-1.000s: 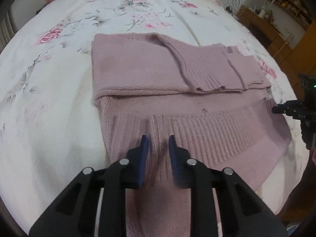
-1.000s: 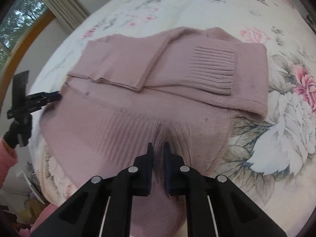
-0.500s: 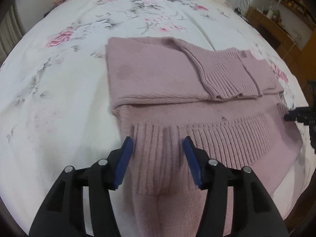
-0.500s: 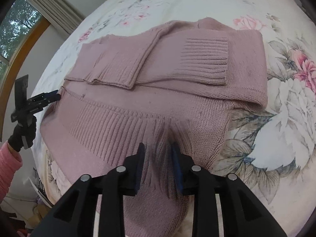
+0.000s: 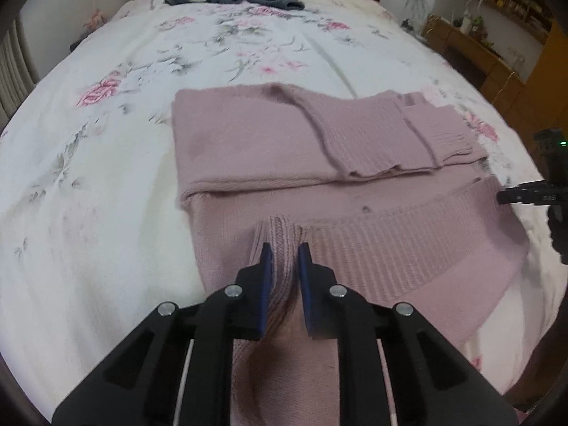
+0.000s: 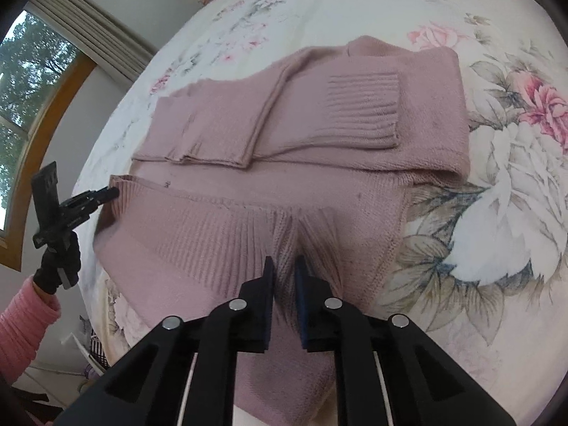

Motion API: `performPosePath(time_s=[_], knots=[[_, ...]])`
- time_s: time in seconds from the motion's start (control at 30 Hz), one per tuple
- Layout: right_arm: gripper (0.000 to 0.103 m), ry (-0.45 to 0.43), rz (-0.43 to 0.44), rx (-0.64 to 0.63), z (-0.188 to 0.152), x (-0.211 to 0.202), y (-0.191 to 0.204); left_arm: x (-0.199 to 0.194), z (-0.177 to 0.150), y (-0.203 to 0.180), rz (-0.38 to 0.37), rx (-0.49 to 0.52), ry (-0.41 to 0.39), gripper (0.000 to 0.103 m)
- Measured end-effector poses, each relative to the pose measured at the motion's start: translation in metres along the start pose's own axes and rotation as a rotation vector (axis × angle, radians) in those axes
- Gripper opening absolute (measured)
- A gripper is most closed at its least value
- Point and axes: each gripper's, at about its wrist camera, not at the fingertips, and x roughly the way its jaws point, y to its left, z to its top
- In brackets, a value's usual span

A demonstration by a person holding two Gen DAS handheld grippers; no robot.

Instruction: Fold small clothes

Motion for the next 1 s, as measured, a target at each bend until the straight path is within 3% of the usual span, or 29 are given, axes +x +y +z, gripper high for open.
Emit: performPosePath(time_s=[0.07,0.17,0.23,0.3,0.33,0.37,0.4,0.73,1.0], knots=[[0.017,0.013,-0.015,0.011,0.0,0.003,-0.003,0.007,0.003,0.009,-0.001,-0.046,0.018,0.022],[0.023,0.015,-0.01,0.018,0.001,0.007,-0.006,0.022,0.004,0.019,-0.03,-0.092,0.053,0.036],[0.026,0.019,-0.008,0.019,0.002,0.01,-0.006,0.027,0.005,0.02,-0.049,-0.108,0.062,0.038],[0.026,0.023,-0.022,0.006,0.001,0.013,-0.003,0.027,0.005,0.018,-0.05,-0.105,0.059,0.035],[0.022,0.023,-0.032,-0.006,0.0,0.014,-0.001,0.024,0.004,0.015,-0.041,-0.093,0.052,0.03],[0.018,0.021,-0.04,-0.015,0.0,0.013,0.001,0.022,0.003,0.012,-0.041,-0.077,0.051,0.019],[0.012,0.019,-0.043,-0.02,0.0,0.013,0.002,0.021,0.003,0.01,-0.04,-0.07,0.049,0.017],[0.009,-0.11,0.027,-0.01,-0.004,-0.042,0.014,-0.047,0.009,-0.017,-0.059,-0.023,-0.117,0.015],[0.008,-0.27,0.009,-0.037,0.031,-0.102,0.032,-0.084,0.066,-0.023,-0.016,-0.022,-0.278,0.015]])
